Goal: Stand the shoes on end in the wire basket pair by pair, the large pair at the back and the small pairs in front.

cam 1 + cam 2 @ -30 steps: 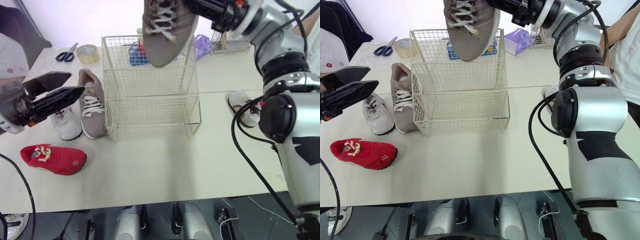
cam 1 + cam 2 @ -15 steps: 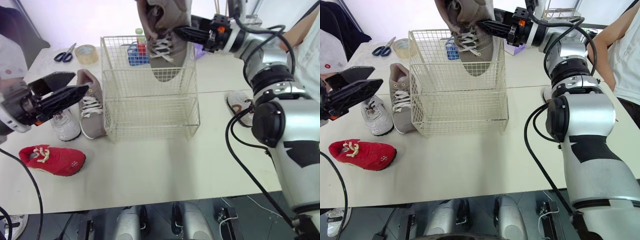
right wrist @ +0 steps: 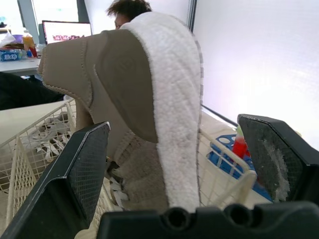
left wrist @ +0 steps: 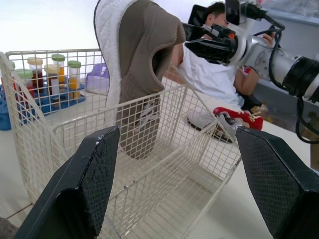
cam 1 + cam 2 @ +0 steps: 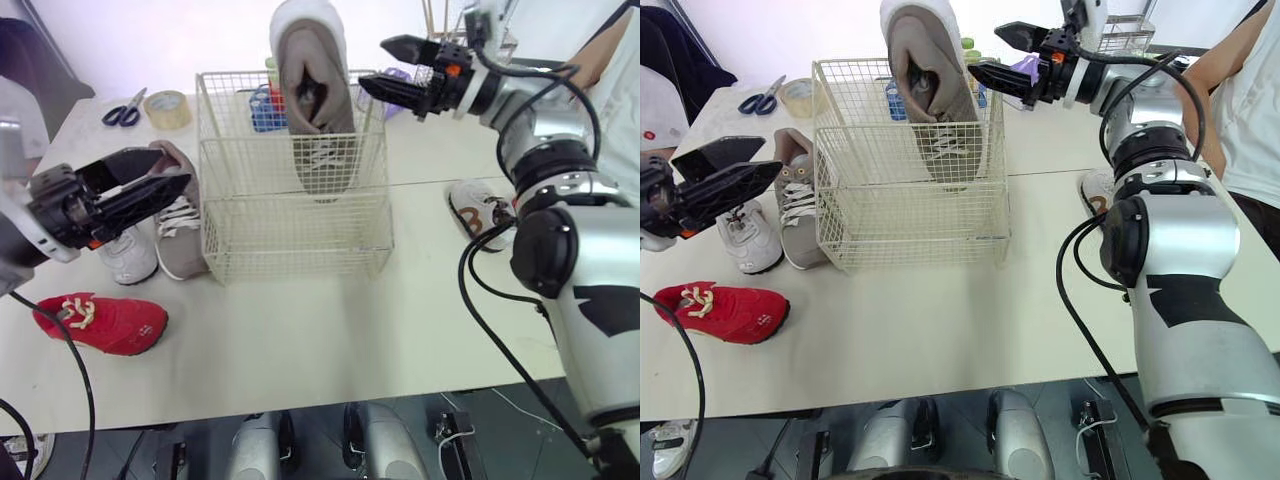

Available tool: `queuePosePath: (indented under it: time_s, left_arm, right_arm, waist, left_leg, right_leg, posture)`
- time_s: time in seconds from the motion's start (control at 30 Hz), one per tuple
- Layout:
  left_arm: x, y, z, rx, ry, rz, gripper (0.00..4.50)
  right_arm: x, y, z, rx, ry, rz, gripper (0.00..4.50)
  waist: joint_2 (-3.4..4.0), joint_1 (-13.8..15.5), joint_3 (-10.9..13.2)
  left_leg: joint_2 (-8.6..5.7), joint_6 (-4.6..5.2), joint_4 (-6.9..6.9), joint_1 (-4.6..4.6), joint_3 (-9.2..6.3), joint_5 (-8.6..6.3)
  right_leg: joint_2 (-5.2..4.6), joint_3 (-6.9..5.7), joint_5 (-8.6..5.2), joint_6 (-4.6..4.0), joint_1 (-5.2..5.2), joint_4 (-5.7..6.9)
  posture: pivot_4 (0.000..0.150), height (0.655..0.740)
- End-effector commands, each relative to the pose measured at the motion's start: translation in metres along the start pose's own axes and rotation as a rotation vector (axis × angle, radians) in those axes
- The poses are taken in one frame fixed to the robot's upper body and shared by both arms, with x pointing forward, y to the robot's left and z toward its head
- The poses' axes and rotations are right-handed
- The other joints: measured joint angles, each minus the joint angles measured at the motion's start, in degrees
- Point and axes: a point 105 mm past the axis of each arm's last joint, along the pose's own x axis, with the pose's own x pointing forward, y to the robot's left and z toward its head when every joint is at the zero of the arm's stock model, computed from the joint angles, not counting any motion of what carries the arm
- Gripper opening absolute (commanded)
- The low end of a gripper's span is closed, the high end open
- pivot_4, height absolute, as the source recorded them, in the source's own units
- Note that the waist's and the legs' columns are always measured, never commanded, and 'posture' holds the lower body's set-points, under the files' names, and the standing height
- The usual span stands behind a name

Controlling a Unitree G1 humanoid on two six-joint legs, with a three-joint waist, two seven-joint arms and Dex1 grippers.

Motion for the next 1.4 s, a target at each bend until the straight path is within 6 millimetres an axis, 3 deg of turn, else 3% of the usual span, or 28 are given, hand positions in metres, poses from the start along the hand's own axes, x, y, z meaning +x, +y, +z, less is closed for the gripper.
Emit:
queuePosePath:
  time_s: [0.03, 0.2, 0.33, 0.43, 0.5, 0.6, 0.77, 0.8, 0.83, 0.97, 1.03, 1.07, 1.17, 1.4]
  left_arm:
    - [0.001, 0.000, 0.006, 0.029, -0.031, 0.000, 3.82]
    - [0.002, 0.003, 0.006, 0.031, -0.034, 0.007, 3.82]
    - [0.002, 0.006, 0.006, 0.030, -0.039, 0.019, 3.82]
    - [0.004, 0.006, 0.005, 0.023, -0.046, 0.019, 3.82]
    - [0.005, 0.006, 0.003, 0.019, -0.048, 0.016, 3.82]
    - [0.004, 0.010, 0.004, 0.021, -0.054, 0.038, 3.82]
    - [-0.013, 0.036, 0.014, 0.066, -0.061, 0.215, 3.82]
    - [-0.018, 0.045, 0.015, 0.071, -0.052, 0.267, 3.82]
    - [-0.023, 0.054, 0.016, 0.071, -0.045, 0.312, 4.36]
    - [-0.038, 0.090, 0.020, 0.098, 0.010, 0.486, 4.45]
    - [-0.039, 0.119, 0.011, 0.005, 0.060, 0.584, 4.45]
    - [-0.035, 0.126, 0.002, -0.057, 0.111, 0.570, 4.45]
    - [-0.026, 0.134, -0.020, -0.168, 0.257, 0.485, 4.45]
    - [-0.003, 0.170, -0.039, -0.317, 0.355, 0.451, 4.45]
  right_arm:
    - [-0.005, -0.002, 0.031, -0.099, -0.081, 0.006, 4.43]
    - [-0.007, -0.002, 0.040, -0.183, -0.106, -0.007, 4.43]
    - [0.011, 0.005, 0.041, -0.249, -0.107, -0.065, 4.43]
    - [0.027, 0.035, 0.030, -0.226, -0.105, -0.036, 4.43]
    - [0.027, 0.050, 0.027, -0.204, -0.097, -0.040, 4.43]
    - [0.016, 0.056, 0.027, -0.207, -0.061, -0.069, 4.43]
    - [-0.027, 0.042, 0.035, -0.249, 0.051, -0.134, 4.43]
    - [-0.037, 0.043, 0.038, -0.239, 0.066, -0.114, 4.43]
    - [-0.044, 0.045, 0.042, -0.221, 0.068, -0.091, 4.50]
    - [-0.059, 0.065, 0.063, -0.155, 0.033, 0.046, 4.50]
    - [-0.057, 0.085, 0.079, -0.083, -0.013, 0.175, 4.50]
    - [-0.059, 0.107, 0.082, -0.028, -0.006, 0.313, 4.50]
    - [-0.069, 0.152, 0.074, 0.031, 0.121, 0.605, 4.50]
    - [-0.066, 0.177, 0.070, -0.066, 0.200, 0.780, 4.50]
  waist:
    - [0.00, 0.0, 0.0]
    - [0.00, 0.0, 0.0]
    - [0.00, 0.0, 0.0]
    - [-0.02, -0.1, 0.0]
    - [-0.01, 0.0, 0.0]
    - [0.00, 0.6, 0.0]
    - [-0.02, 1.8, 0.0]
    - [-0.04, 1.8, 0.0]
    - [-0.04, 1.8, 0.0]
    - [-0.02, 1.4, 0.0]
    - [-0.01, 1.5, 0.0]
    - [-0.01, 1.6, 0.0]
    - [-0.04, 1.8, 0.0]
    - [-0.45, 1.9, -0.2]
  left_leg:
    - [0.00, 0.00, 0.00, 0.00, 0.00, 0.00]
    - [0.01, -0.01, 0.00, 0.01, 0.00, 0.00]
    - [0.01, -0.01, 0.01, 0.01, 0.00, 0.00]
    - [0.04, -0.03, 0.01, 0.02, -0.02, 0.02]
    - [0.05, -0.07, -0.03, 0.03, -0.05, 0.04]
    - [0.02, -0.08, 0.01, -0.02, -0.07, 0.05]
    - [-0.05, -0.06, 0.06, 0.00, -0.08, 0.04]
    - [-0.05, -0.06, 0.06, 0.00, -0.09, 0.04]
    - [-0.04, -0.06, 0.05, 0.00, -0.10, 0.04]
    - [0.01, -0.06, 0.03, 0.03, -0.08, 0.04]
    - [0.04, -0.08, -0.03, 0.08, -0.05, 0.05]
    - [0.03, -0.11, -0.03, 0.08, -0.06, 0.07]
    - [0.04, -0.11, -0.03, 0.07, -0.09, 0.08]
    - [-0.07, 0.11, 0.13, -0.06, 0.30, -0.06]
  right_leg:
    - [0.00, 0.00, 0.00, 0.00, 0.00, 0.00]
    - [0.01, 0.00, 0.00, 0.00, -0.01, 0.01]
    - [-0.01, 0.00, 0.00, 0.00, 0.00, 0.03]
    - [-0.01, 0.02, 0.00, 0.00, -0.01, 0.06]
    - [-0.02, 0.05, 0.00, 0.00, -0.01, 0.07]
    - [0.00, 0.03, 0.00, 0.00, -0.03, 0.08]
    - [-0.01, -0.02, 0.00, 0.00, 0.01, 0.07]
    - [0.00, -0.02, 0.00, 0.00, 0.01, 0.06]
    - [0.01, -0.03, 0.00, 0.00, 0.02, 0.05]
    - [0.07, -0.02, 0.00, -0.01, -0.01, 0.08]
    - [0.10, -0.02, -0.01, -0.01, -0.02, 0.10]
    - [0.11, -0.02, -0.01, -0.01, -0.02, 0.14]
    - [0.16, -0.05, -0.01, -0.01, -0.01, 0.14]
    - [0.11, -0.06, -0.01, 0.02, -0.03, -0.03]
  posture:
    - [0.150, 0.7400]
    - [0.150, 0.7400]
    - [0.150, 0.7400]
    - [0.150, 0.7400]
    - [0.150, 0.7400]
    - [0.150, 0.7400]
    - [0.150, 0.7400]
    - [0.150, 0.7400]
    - [0.150, 0.7400]
    - [0.150, 0.7400]
    - [0.150, 0.7400]
    - [0.150, 0.7400]
    - [0.150, 0.7400]
    - [0.150, 0.7400]
